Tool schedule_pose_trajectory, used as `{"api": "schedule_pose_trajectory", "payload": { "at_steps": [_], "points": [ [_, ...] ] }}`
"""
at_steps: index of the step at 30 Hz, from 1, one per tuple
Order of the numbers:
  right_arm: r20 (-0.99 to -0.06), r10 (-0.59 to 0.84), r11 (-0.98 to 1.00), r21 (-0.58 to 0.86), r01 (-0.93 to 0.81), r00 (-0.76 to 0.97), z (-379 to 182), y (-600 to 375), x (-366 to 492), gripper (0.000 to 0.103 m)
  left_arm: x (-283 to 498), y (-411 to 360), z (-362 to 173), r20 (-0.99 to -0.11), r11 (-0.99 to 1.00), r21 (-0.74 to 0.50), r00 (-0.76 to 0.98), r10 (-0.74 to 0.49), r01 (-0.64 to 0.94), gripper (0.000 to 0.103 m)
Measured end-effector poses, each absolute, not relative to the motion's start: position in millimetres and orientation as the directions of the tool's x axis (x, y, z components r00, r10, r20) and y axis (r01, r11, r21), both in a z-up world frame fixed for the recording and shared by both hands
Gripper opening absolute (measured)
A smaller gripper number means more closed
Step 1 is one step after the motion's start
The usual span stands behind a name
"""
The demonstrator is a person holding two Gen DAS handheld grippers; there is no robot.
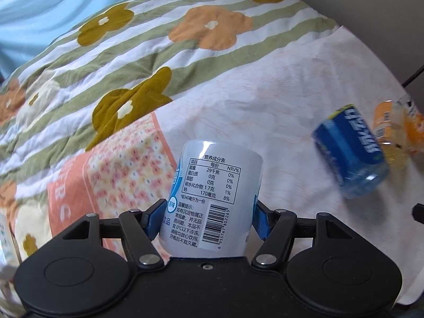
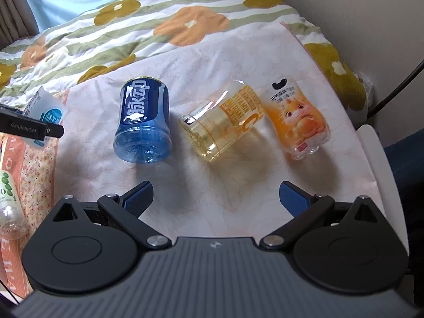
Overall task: Flip cup upright
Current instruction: 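Lift the white cup with the left gripper, set it down, open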
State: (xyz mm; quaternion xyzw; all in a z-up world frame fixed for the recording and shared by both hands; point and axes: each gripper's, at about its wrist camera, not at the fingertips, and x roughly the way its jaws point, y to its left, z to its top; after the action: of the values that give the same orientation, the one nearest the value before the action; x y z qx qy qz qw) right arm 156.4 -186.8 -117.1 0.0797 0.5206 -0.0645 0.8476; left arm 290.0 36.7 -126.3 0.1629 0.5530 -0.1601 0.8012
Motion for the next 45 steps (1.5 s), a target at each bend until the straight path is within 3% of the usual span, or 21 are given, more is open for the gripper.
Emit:
{"api": "schedule_pose_trajectory", "payload": {
  "at_steps": [11,21,30,43,45],
  "points": [
    [-0.867,0.032,0.994,0.079,0.074,0.498,-97.0,-202.0,127.7,0.103,202.6,13.2,-104.1,-0.934,0.956,0.017,0.347,-0.089,0.292,0.070],
    [-0.863,0.090,0.996,0.082,-0.039,0.497,-97.5,-216.7,91.4,0.103,138.0,-6.3,-119.9,-0.940,0.993,-0.054,0.330,-0.085,0.102,0.070],
    [-0.880,0.097,0.995,0.069,-0.077,0.464,-116.8,-233.5,76.6,0.103,129.0,-17.0,-149.6,-0.940,0.999,-0.043,0.338,-0.037,-0.010,0.070],
    [-0.886,0.101,0.994,0.074,-0.077,0.452,-126.2,-249.2,69.0,0.103,131.1,-24.3,-164.0,-0.943,0.999,-0.023,0.332,-0.011,-0.033,0.072],
    [-0.886,0.100,0.995,0.075,-0.072,0.453,-126.0,-251.3,68.2,0.103,131.0,-25.5,-164.3,-0.943,0.999,-0.019,0.331,-0.009,-0.028,0.078]
  ]
}}
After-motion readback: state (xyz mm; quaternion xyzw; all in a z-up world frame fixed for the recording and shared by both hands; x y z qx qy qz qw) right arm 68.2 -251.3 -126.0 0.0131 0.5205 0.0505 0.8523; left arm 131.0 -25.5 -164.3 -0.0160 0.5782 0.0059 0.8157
